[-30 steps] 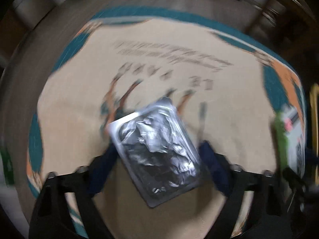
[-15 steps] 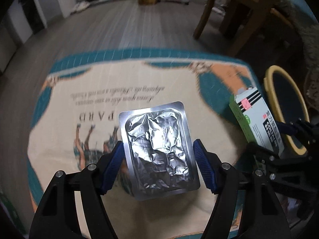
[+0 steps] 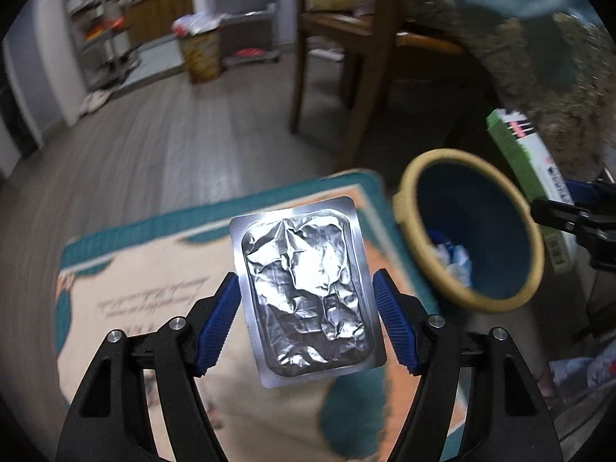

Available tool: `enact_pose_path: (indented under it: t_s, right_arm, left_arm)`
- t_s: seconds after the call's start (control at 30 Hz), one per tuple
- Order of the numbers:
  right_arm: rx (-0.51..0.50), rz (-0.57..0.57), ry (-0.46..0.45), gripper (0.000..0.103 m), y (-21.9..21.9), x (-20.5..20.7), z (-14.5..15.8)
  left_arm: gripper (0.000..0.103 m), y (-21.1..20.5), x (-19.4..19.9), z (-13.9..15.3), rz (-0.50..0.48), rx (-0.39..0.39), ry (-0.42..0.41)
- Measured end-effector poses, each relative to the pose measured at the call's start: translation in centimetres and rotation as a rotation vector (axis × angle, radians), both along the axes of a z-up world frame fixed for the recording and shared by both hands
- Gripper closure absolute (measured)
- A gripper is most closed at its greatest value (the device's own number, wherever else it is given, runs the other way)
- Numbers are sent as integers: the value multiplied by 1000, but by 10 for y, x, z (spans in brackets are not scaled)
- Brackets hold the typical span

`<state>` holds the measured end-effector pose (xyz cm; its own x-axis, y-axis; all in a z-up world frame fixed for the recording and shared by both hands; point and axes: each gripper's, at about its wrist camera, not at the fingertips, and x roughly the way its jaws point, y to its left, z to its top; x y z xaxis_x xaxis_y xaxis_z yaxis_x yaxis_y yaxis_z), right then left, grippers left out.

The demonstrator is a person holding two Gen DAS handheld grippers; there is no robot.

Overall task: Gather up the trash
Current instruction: 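Carry the box and blister pack over the bin and open both tools to drop them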

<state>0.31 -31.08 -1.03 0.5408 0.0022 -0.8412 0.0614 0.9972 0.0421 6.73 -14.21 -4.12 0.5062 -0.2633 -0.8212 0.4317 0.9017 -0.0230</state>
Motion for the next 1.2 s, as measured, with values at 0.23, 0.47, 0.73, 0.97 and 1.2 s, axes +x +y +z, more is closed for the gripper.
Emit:
enact_pose_path:
  t_s: [0.23, 0.47, 0.73, 0.97, 1.2]
  right_arm:
    - [63, -140, 53, 33, -64, 1, -32]
    - [154, -243, 103, 33, -108, -4, -60]
    - [232, -263, -22, 24, -128, -14, -44]
    - [251, -269, -64, 20, -122, -18, -35]
    - [208, -247, -53, 20, -93, -26, -24]
  left_arm:
    - [32, -79, -11, -10, -221, -33, -17]
    - [31, -148, -29, -45, -401, 70, -57]
    - [21, -170, -20, -52, -388, 49, -130]
    - [19, -162, -18, -47, -408, 98, -164]
    - [19, -123, -30, -8, -352, 27, -140]
